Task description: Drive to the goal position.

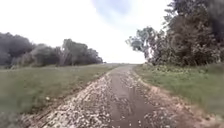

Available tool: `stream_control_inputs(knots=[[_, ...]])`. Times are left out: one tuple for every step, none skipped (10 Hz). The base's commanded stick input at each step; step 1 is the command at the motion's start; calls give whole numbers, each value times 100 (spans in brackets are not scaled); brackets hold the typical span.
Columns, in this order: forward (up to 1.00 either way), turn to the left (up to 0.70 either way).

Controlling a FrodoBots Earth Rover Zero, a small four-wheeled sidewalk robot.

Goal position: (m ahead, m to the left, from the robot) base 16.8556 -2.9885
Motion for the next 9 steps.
stream_control_inputs(knots=[[85, -2], [85, -8], [85, -22], [85, -34], [85, -34], [85, -34], [85, -34], [85, -34], [85, -18]])
